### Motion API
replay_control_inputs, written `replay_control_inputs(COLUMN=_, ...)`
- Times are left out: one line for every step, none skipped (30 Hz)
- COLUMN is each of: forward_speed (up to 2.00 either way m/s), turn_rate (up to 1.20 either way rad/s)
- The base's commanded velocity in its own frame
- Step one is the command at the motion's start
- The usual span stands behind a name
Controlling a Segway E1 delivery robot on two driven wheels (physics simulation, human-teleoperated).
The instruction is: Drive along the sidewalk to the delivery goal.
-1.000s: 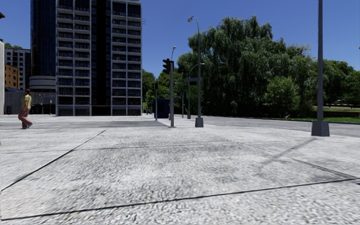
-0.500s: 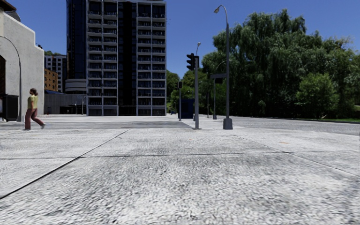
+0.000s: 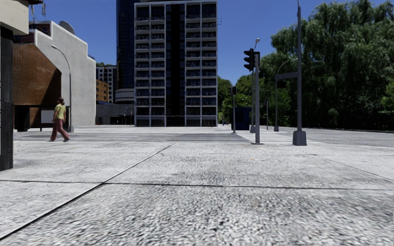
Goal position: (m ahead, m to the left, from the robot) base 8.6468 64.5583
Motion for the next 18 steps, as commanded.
replay_control_inputs(forward_speed=1.72, turn_rate=0.01)
replay_control_inputs(forward_speed=1.73, turn_rate=0.14)
replay_control_inputs(forward_speed=1.73, turn_rate=0.14)
replay_control_inputs(forward_speed=1.74, turn_rate=0.21)
replay_control_inputs(forward_speed=1.74, turn_rate=0.24)
replay_control_inputs(forward_speed=1.74, turn_rate=0.24)
replay_control_inputs(forward_speed=1.74, turn_rate=0.24)
replay_control_inputs(forward_speed=1.74, turn_rate=0.24)
replay_control_inputs(forward_speed=1.74, turn_rate=0.24)
replay_control_inputs(forward_speed=1.74, turn_rate=0.26)
replay_control_inputs(forward_speed=1.74, turn_rate=0.26)
replay_control_inputs(forward_speed=1.74, turn_rate=0.31)
replay_control_inputs(forward_speed=1.74, turn_rate=0.35)
replay_control_inputs(forward_speed=1.74, turn_rate=0.37)
replay_control_inputs(forward_speed=1.74, turn_rate=0.37)
replay_control_inputs(forward_speed=1.74, turn_rate=0.37)
replay_control_inputs(forward_speed=1.74, turn_rate=0.37)
replay_control_inputs(forward_speed=1.74, turn_rate=0.37)
